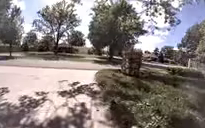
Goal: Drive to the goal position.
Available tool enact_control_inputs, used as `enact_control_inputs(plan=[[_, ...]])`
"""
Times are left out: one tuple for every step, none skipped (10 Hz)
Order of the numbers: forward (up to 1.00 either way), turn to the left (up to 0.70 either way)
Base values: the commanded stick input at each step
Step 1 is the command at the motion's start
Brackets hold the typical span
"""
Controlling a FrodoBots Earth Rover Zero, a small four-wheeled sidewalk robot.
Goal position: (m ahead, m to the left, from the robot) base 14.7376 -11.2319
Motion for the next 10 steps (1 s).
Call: enact_control_inputs(plan=[[0.7, 0.35], [0.7, 0.05], [0.7, 0.0], [0.7, 0.0], [0.7, 0.0], [0.7, 0.0], [0.7, 0.0], [0.7, 0.0], [0.7, 0.0], [0.7, 0.0]])
